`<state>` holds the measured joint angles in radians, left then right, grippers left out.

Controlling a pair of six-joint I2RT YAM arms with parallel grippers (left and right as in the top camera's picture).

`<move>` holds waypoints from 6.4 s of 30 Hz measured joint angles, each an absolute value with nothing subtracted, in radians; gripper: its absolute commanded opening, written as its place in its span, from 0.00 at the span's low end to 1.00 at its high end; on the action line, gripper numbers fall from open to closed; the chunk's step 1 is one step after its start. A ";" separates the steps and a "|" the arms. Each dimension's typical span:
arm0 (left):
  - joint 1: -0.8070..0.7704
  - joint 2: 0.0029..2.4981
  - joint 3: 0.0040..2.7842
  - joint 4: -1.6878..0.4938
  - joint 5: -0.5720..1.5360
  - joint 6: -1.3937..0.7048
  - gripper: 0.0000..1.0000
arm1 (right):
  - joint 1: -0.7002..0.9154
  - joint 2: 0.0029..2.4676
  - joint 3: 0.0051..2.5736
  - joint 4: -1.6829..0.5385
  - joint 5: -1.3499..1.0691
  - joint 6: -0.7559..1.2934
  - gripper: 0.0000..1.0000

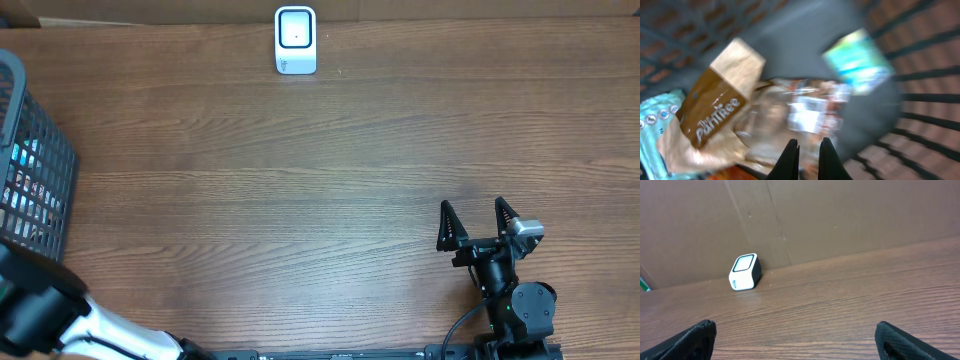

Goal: Scan the item barcode
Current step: 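Grasp the brown-and-clear snack bag in the basket with the left gripper, then lift the snack bag out and drop it on the table center, then return the left gripper into the basket toward the teal packet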

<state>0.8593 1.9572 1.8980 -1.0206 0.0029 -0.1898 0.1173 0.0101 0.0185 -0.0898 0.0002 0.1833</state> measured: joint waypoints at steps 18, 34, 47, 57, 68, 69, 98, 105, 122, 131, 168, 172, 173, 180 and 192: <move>0.582 1.644 1.901 -1.052 0.165 -0.229 0.04 | 0.117 0.010 0.019 -0.090 0.000 0.183 1.00; 0.570 1.804 1.901 -1.043 0.067 -0.188 0.04 | 0.117 0.010 0.019 -0.090 -0.001 0.183 1.00; 0.571 1.819 2.014 -1.015 0.161 -0.234 0.04 | 0.117 0.010 0.019 -0.090 0.000 0.183 1.00; 0.753 1.717 2.065 -1.132 0.117 -0.286 0.21 | 0.117 0.010 0.019 -0.089 0.000 0.183 1.00; 0.947 1.725 1.864 -1.062 -0.033 -0.359 0.86 | 0.117 0.010 0.019 -0.090 0.000 0.183 1.00; 0.965 1.730 1.819 -1.026 -0.038 -0.360 0.88 | 0.117 0.010 0.019 -0.090 0.000 0.183 1.00; 1.047 2.077 1.462 -0.428 -0.040 -0.050 0.63 | 0.117 0.010 0.019 -0.090 0.000 0.183 1.00; 1.045 2.086 1.463 -0.413 0.046 -0.095 0.04 | 0.117 0.010 0.019 -0.089 0.000 0.183 1.00; 1.035 1.918 1.795 -0.659 0.250 -0.183 0.04 | 0.117 0.010 0.019 -0.091 -0.001 0.183 1.00; 0.865 1.490 1.900 -0.664 0.339 -0.200 0.04 | 0.117 0.010 0.019 -0.090 0.000 0.183 1.00; -0.142 2.082 1.802 -1.124 0.374 -0.280 1.00 | 0.118 0.010 0.019 -0.091 -0.001 0.183 1.00; -0.030 2.077 2.136 -1.321 0.368 -0.234 1.00 | 0.117 0.010 0.019 -0.090 -0.001 0.183 1.00; 0.004 2.075 2.232 -1.374 0.367 -0.223 1.00 | 0.118 0.010 0.019 -0.090 -0.001 0.183 1.00; 0.385 1.975 2.746 -1.650 0.278 -0.125 1.00 | 0.117 0.010 0.019 -0.090 0.000 0.183 1.00; 0.946 2.035 2.637 -1.539 0.201 -0.210 0.84 | 0.117 0.010 0.019 -0.090 0.000 0.183 1.00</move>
